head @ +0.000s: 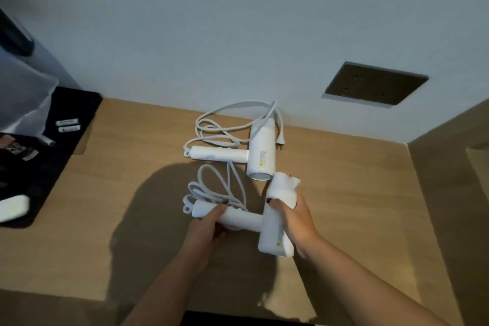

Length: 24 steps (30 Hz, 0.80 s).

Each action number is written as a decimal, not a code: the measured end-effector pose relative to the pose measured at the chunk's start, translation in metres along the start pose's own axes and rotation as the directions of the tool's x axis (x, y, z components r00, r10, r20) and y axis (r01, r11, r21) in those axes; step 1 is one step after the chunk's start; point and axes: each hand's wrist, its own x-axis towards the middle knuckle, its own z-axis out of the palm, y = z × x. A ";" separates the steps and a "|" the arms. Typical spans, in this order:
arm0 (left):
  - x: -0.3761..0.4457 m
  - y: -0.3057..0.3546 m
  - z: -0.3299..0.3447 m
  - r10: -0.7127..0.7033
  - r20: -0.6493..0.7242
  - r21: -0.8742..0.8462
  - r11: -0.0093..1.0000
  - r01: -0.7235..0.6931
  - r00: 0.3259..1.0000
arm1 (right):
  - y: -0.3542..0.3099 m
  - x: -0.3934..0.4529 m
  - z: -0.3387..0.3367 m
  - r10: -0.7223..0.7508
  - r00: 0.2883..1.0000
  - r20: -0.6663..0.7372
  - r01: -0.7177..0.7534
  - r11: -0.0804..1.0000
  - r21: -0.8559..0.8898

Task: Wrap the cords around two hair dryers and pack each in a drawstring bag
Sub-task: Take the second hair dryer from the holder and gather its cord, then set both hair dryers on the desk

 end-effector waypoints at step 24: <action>0.075 0.011 -0.081 0.523 0.849 0.389 -0.515 -0.764 0.080 | 0.043 -0.004 0.023 -0.243 0.957 -0.158 0.275 0.935 0.224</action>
